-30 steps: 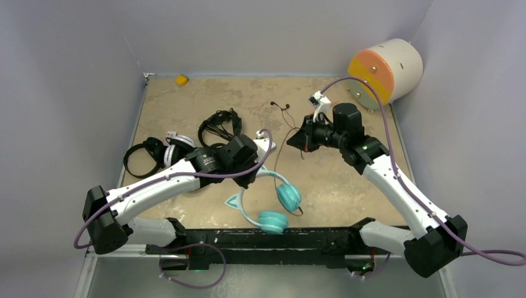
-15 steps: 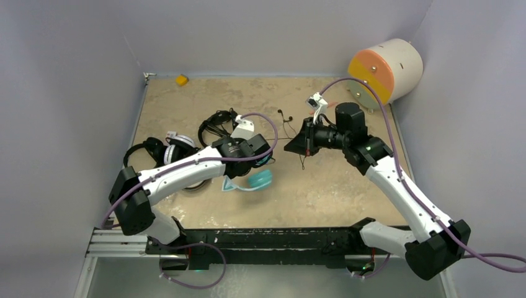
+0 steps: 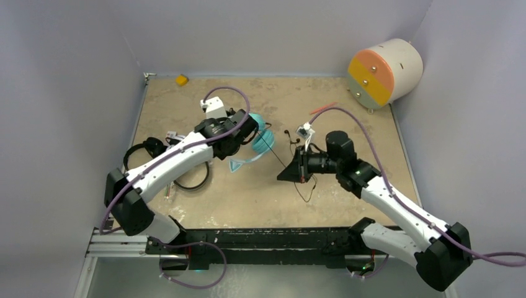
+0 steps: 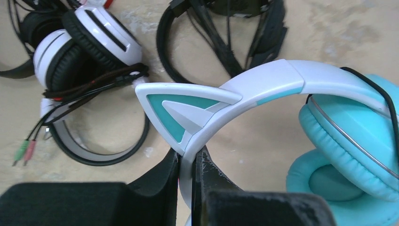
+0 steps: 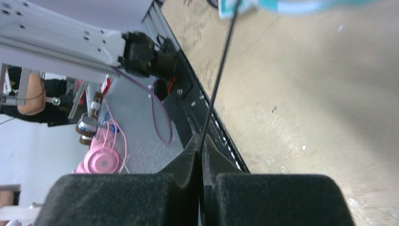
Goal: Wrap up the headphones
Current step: Wrap the headphones cable around the headphones.
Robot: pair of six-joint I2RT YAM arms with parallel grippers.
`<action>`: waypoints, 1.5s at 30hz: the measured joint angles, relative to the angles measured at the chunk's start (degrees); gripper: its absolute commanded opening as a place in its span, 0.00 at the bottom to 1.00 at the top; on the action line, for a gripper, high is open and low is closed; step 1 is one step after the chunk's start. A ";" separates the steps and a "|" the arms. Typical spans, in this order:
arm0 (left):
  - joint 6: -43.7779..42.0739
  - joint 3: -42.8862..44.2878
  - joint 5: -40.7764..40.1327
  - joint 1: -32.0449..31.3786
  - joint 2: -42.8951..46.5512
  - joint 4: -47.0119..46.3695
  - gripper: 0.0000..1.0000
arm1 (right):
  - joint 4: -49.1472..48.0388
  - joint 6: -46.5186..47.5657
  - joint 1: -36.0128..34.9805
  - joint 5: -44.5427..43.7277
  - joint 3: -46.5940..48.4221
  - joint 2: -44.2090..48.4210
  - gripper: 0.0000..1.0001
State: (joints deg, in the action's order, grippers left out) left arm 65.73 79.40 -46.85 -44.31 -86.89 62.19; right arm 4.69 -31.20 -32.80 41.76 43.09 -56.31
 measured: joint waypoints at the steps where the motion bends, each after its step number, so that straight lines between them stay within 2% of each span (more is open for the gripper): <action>1: 0.00 -0.28 0.37 0.04 1.25 -1.22 0.00 | -2.08 -0.76 -0.85 0.11 -1.90 -0.37 0.00; 6: -0.42 -2.03 2.73 0.22 10.36 -7.72 0.00 | -12.76 -3.96 -4.44 0.39 -8.59 -6.49 0.04; 12: -3.04 -2.43 6.27 2.29 17.14 -14.60 0.00 | -22.47 -4.85 -5.40 -1.36 -13.18 -11.04 0.07; 18: -9.70 -2.45 19.78 2.40 21.33 -19.39 0.00 | -30.75 -4.61 -5.40 -6.60 -16.61 -11.93 0.06; 24: -14.71 -0.48 30.27 2.29 23.17 -17.51 0.00 | -38.25 -4.42 -5.27 -12.57 -20.83 -11.91 0.05; 30: -24.26 3.65 40.33 2.32 24.81 -14.08 0.00 | -39.65 -3.96 -2.29 -13.81 -21.05 -11.47 0.04; 37: -39.80 0.02 63.39 2.40 25.79 -14.58 0.00 | -37.42 -2.58 3.37 -10.21 -19.52 -8.87 0.01; 41: -47.41 -3.34 70.73 2.40 25.79 -14.03 0.00 | -32.11 0.17 4.81 -9.22 -16.72 -6.60 0.02; 45: -53.31 -4.28 73.33 2.36 25.81 -12.63 0.00 | -26.75 3.58 5.49 -9.07 -14.47 -3.80 0.03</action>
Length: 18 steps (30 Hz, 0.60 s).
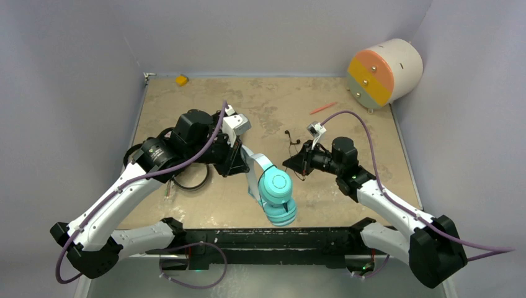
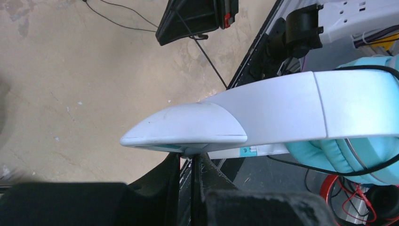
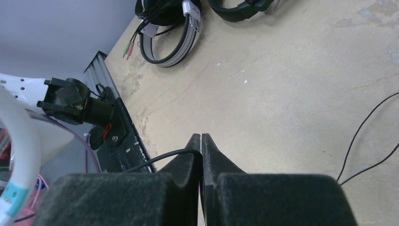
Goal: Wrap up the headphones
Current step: Wrap the headphones cable around the headphones.
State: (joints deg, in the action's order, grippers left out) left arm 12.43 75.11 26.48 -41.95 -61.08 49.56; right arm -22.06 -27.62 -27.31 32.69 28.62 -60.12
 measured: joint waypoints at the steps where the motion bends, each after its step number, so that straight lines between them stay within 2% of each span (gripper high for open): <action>1: -0.90 -0.13 -0.09 -0.11 -0.02 0.31 0.00 | 1.14 0.81 0.09 0.28 0.48 0.59 0.03; 6: -4.07 -0.76 -2.89 -1.57 -0.90 1.33 0.00 | 4.59 4.13 0.37 5.09 2.91 1.68 0.07; 11: -4.55 -0.76 -10.01 -3.45 -3.58 1.18 0.00 | 5.18 5.42 0.37 11.34 3.98 1.68 0.11; 16: -3.37 -0.79 -14.91 -3.45 -4.00 -2.16 0.00 | 4.31 5.16 0.37 16.85 3.98 -0.52 0.27; 18: -2.58 -0.79 -16.28 -3.45 -4.04 -3.41 0.00 | 4.20 5.01 0.37 18.08 3.89 -1.97 0.36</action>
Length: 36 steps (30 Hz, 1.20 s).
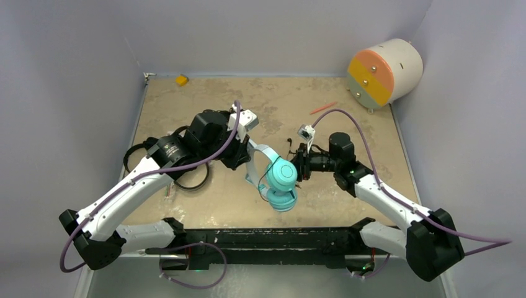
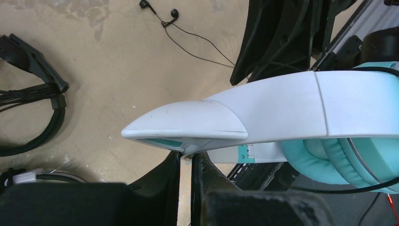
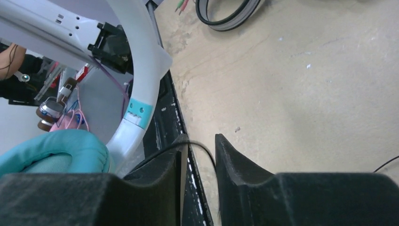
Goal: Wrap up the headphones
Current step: Wrap the headphones cable around the headphones, then place the headphones at the center of the board.
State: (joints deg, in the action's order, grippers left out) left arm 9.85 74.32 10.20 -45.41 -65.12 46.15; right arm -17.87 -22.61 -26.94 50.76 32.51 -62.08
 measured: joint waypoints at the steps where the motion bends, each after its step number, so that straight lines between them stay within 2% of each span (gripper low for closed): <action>1: 0.28 0.02 -0.79 0.00 -0.11 -0.28 0.00 | 0.17 -0.07 0.00 0.04 -0.13 -0.63 0.39; 5: 2.19 0.13 -4.59 -0.02 -2.67 0.13 0.00 | 4.42 0.35 0.00 -4.33 -0.28 -1.11 0.53; 7: 3.34 0.13 -6.34 0.00 -5.01 0.96 0.00 | 8.26 0.63 0.00 -9.73 -0.28 -0.72 0.65; 11: 5.79 -0.48 -8.61 0.42 -8.98 2.14 0.00 | 13.05 0.81 0.07 -18.43 -1.77 2.38 0.78; 19: 10.01 -2.99 -10.16 1.03 -10.38 1.16 0.00 | 17.46 1.27 0.11 -25.59 -5.81 16.24 0.85; 23: 11.26 -3.04 -11.63 1.05 -10.38 -0.20 0.00 | 19.87 1.88 0.11 -27.61 -5.66 21.16 0.94; 26: 11.78 -3.04 -12.68 1.03 -10.38 -0.50 0.00 | 23.96 2.34 0.11 -31.45 -3.98 23.47 0.99; 31: 12.20 -4.35 -14.40 1.05 -10.38 -1.81 0.00 | 29.27 3.37 0.11 -37.70 -0.02 25.27 0.99; 36: 13.07 -5.79 -15.39 1.05 -11.72 -1.97 0.00 | 30.69 5.42 0.31 -35.28 3.48 24.37 0.99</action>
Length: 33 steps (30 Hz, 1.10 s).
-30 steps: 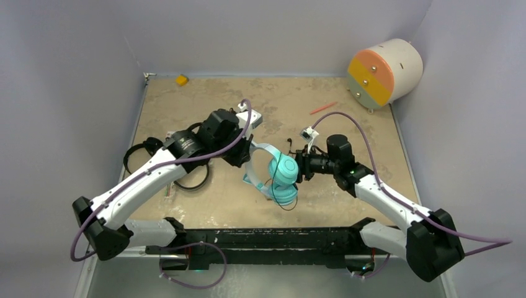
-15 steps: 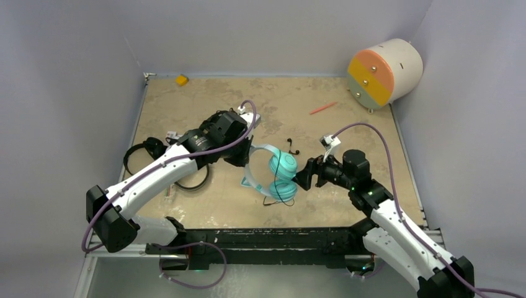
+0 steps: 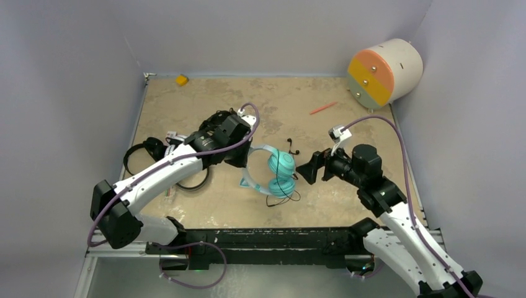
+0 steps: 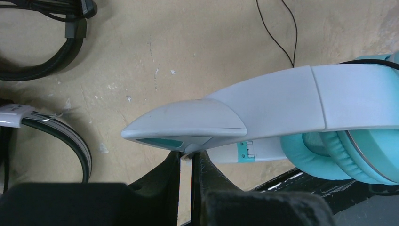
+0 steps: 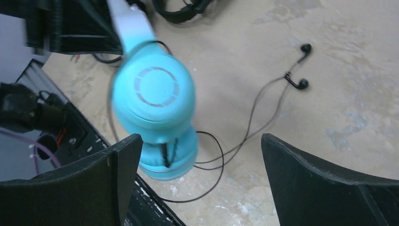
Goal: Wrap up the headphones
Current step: Place the headphones at the center of the board.
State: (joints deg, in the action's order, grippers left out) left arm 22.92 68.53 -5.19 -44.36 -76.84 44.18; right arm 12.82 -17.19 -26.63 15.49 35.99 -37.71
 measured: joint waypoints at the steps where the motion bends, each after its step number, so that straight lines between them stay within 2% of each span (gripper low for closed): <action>1: 0.13 -0.04 -0.02 0.00 -0.57 -0.02 0.00 | -0.31 0.52 0.02 1.70 0.79 -1.01 0.99; 7: 0.50 -1.36 0.31 0.00 -3.58 -1.38 0.00 | -5.64 1.11 -0.04 13.11 6.56 -12.63 0.99; 10: 0.55 -2.08 0.76 0.00 -4.59 -2.49 0.00 | -7.32 0.72 -0.04 15.67 7.52 -18.53 0.99; 14: 1.05 -3.48 1.86 -0.02 -6.88 -5.42 0.00 | -7.65 0.26 -0.04 15.85 7.58 -24.26 0.99; 22: 1.84 -8.81 1.92 -0.07 -8.46 -12.98 0.00 | -11.96 -0.57 -0.04 15.32 5.31 -29.29 0.97; 29: 1.64 -14.16 1.95 -0.04 -7.93 -21.92 0.00 | -15.54 -1.86 0.17 15.26 2.60 -32.52 0.79; 33: 1.51 -16.83 1.51 -0.50 -6.23 -24.59 0.00 | -16.61 -2.58 0.20 15.21 1.29 -32.50 0.59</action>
State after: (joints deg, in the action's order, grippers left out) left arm 24.43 51.70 -3.68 -44.86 -83.07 19.59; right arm -3.79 -19.77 -26.44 30.70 37.28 -70.22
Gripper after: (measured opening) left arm 0.066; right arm 0.753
